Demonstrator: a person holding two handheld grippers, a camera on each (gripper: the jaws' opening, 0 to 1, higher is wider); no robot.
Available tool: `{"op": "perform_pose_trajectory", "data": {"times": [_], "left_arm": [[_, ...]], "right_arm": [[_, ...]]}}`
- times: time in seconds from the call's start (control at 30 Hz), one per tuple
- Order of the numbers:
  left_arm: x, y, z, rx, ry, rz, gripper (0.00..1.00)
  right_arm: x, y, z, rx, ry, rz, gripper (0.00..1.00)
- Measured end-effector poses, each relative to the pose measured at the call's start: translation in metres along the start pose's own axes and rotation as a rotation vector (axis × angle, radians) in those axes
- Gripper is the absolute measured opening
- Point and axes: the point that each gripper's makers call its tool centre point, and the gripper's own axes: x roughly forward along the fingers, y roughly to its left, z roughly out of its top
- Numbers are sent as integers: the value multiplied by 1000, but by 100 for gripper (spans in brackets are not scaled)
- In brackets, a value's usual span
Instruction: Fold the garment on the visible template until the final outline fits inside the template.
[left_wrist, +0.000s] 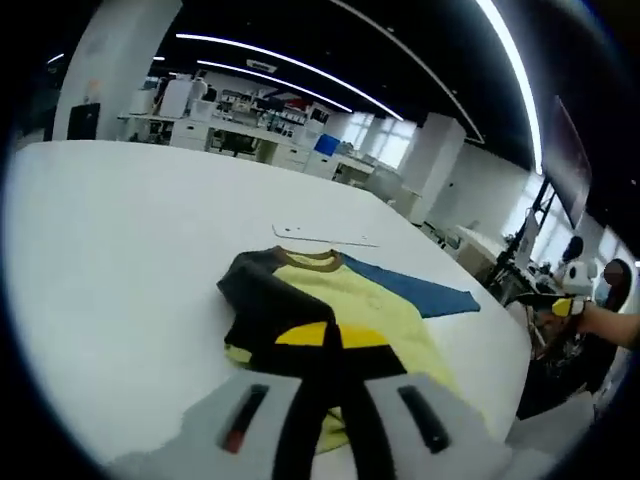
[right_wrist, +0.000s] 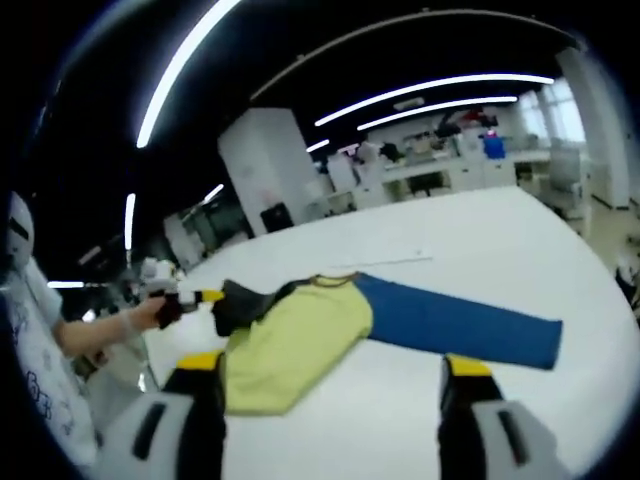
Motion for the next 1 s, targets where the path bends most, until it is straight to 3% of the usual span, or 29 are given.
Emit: {"op": "perform_pose_trajectory", "data": {"times": [0.13, 0.33, 0.67, 0.77, 0.9, 1.0], "left_arm": [[19, -17, -24, -11, 46, -38, 0], [38, -24, -45, -34, 89, -49, 0], [36, -28, -53, -8, 97, -64, 0], [32, -29, -53, -13, 92, -73, 10], [27, -28, -48, 9, 70, -78, 37], [26, -21, -44, 32, 53, -73, 47]], "right_arm": [[-1, -2, -5, 3, 8, -6, 87], [-4, -3, -7, 9, 4, -11, 87], [-6, -5, -9, 17, 2, -22, 87], [-5, -4, -11, 24, 5, -18, 87], [-4, -2, -13, 21, 9, -15, 87], [-3, -1, -13, 25, 9, -11, 87]]}}
